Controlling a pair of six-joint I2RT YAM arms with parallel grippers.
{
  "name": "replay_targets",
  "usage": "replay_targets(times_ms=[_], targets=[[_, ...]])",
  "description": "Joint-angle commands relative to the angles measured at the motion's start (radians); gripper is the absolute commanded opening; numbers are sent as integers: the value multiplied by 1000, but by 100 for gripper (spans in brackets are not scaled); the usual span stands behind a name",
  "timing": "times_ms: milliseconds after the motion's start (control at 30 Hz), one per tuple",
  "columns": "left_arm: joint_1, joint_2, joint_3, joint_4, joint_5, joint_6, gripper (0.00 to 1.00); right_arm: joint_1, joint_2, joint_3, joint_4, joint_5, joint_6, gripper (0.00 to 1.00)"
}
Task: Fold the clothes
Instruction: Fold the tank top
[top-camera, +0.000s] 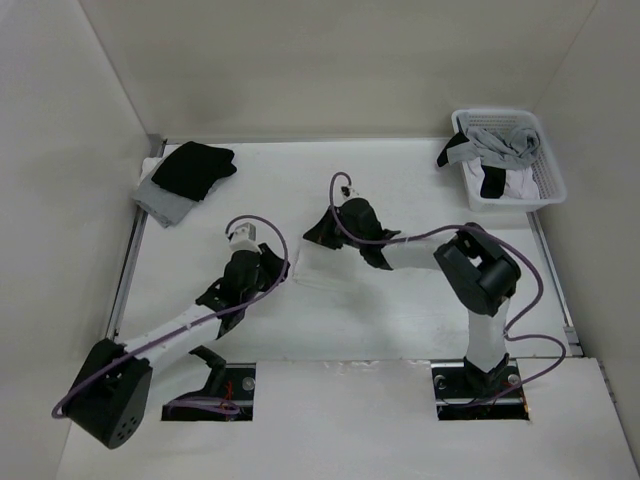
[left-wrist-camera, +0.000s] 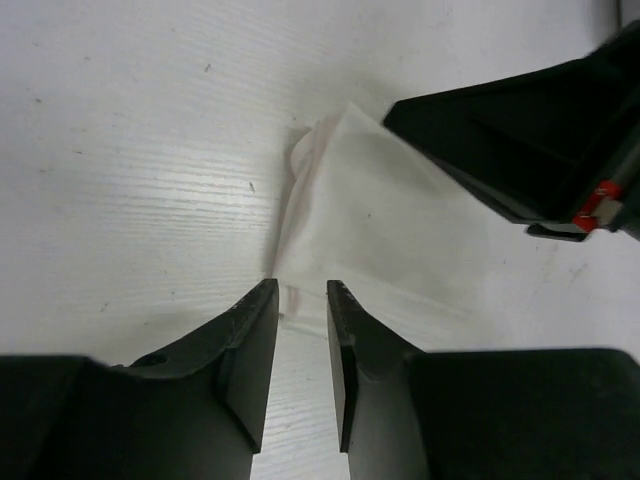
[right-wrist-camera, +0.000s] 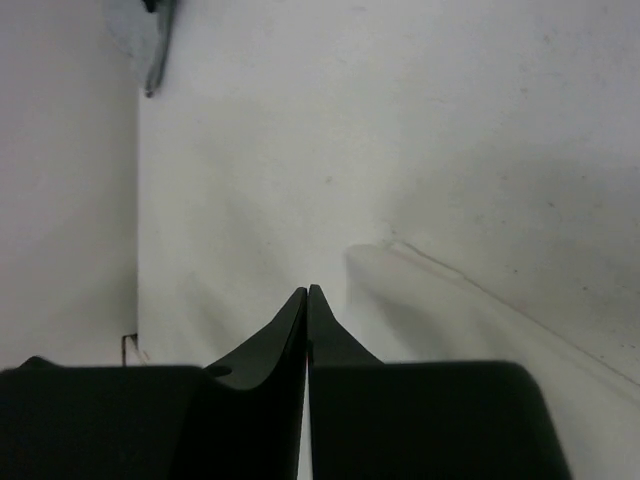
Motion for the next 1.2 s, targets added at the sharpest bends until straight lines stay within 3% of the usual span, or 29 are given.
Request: replay_targets(times_ms=[0,167,267,500,733,1167], targets=[[39,-106,1,-106,-3,16,26,-8,-155,-18,69,9,-15,6],[128,-199,-1,-209,14,58,33,-63,-399,-211,47,31,-70,12],[182,-226,3,-241,31,72,35,-135,-606,-379,21,81,-116,23],[246,-139,59,-292,25,62,39,-331,-1000,-679,-79,196,-184,43],[245,-116,88,-267,17,44,42,-368,-1031,-809,6,278,-196,45],[168,-12,137,-253,-20,75,40,-379,-988,-804,23,268,-208,45]])
